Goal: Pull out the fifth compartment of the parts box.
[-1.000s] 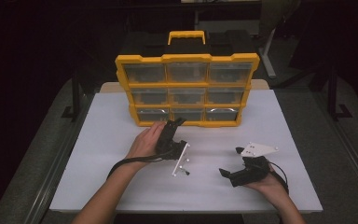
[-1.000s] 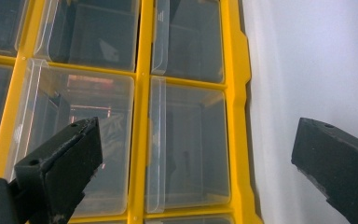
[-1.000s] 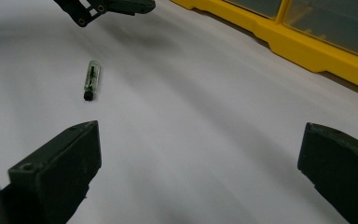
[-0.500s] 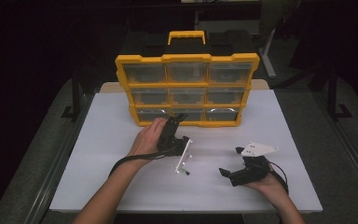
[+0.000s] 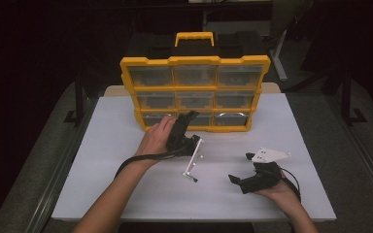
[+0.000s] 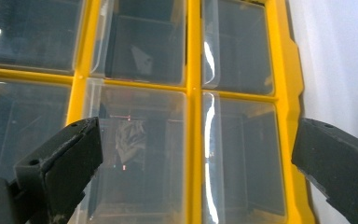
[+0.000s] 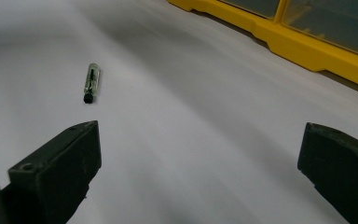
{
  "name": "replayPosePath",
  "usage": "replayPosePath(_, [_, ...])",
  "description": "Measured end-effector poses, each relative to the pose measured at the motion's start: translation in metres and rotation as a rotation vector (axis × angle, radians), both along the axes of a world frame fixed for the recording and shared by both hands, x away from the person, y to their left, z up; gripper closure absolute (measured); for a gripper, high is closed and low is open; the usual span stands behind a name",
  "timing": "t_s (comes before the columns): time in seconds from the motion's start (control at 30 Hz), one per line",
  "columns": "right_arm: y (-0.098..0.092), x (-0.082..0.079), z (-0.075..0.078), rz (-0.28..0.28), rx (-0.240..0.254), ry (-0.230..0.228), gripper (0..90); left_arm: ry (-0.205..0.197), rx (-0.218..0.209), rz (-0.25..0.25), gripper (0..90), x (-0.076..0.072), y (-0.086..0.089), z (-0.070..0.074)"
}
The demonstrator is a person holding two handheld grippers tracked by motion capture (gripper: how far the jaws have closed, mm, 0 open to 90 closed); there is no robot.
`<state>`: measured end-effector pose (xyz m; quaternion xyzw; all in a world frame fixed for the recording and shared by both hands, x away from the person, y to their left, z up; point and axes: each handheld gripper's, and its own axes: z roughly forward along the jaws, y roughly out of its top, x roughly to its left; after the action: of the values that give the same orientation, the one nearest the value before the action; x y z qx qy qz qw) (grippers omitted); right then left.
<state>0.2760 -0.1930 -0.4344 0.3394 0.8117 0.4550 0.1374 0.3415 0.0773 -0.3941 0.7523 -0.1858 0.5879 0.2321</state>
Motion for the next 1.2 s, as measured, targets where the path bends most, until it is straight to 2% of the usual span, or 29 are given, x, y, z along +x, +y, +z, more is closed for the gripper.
replayPosePath(1.2, [0.0, 0.0, 0.0, 0.005, -0.005, -0.007, 0.0, -0.056, -0.015, 0.027, 2.1, 0.023, 0.002, 0.021])
